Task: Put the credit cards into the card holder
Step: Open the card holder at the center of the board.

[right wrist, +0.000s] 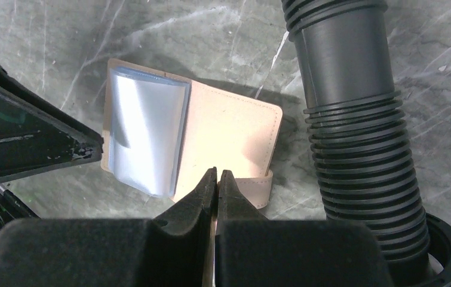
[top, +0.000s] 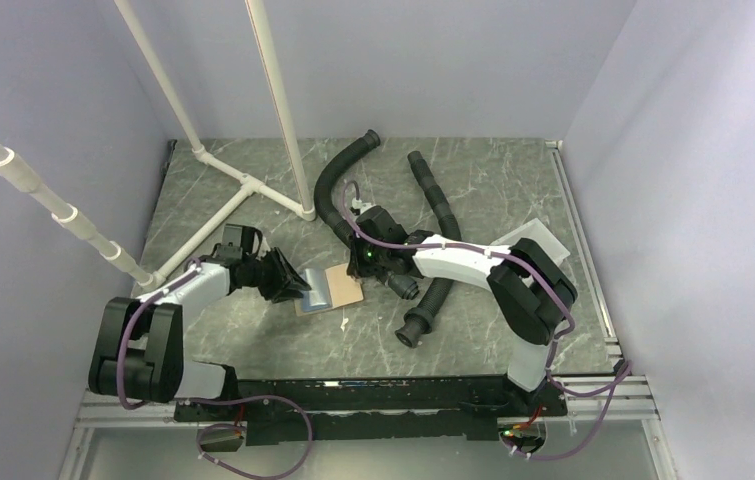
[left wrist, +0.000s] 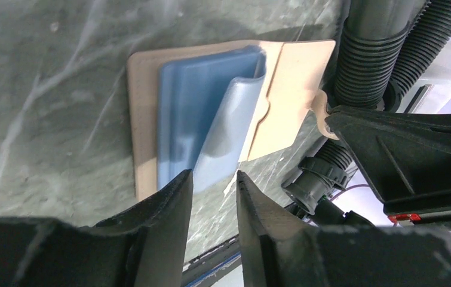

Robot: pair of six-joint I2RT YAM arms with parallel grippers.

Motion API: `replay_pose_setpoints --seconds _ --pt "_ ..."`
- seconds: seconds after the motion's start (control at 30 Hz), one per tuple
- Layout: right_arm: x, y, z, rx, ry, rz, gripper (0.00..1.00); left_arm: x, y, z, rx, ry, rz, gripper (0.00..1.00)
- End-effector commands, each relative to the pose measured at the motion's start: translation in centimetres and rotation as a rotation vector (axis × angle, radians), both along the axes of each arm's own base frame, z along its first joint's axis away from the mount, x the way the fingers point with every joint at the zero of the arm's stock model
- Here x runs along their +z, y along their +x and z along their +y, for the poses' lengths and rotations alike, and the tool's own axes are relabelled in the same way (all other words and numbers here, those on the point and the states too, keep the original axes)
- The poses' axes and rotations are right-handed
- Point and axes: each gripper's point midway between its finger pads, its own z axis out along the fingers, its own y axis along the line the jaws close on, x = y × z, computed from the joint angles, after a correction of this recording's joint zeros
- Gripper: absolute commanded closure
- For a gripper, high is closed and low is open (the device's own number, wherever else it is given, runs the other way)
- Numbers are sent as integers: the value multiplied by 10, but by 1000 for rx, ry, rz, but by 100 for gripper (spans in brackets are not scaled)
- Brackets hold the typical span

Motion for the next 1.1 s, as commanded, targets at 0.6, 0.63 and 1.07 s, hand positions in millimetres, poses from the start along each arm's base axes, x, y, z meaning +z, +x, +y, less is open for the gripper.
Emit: replay_pose_setpoints --seconds 0.6,0.63,1.07 --pt "5 4 6 18 33 -36 89 39 48 -73 -105 -219 -225 48" --pt "5 3 5 17 31 -34 84 40 49 -76 -108 -242 -232 48" --pt "53 -6 -26 -29 13 -102 40 25 43 -100 -120 -443 -194 50"
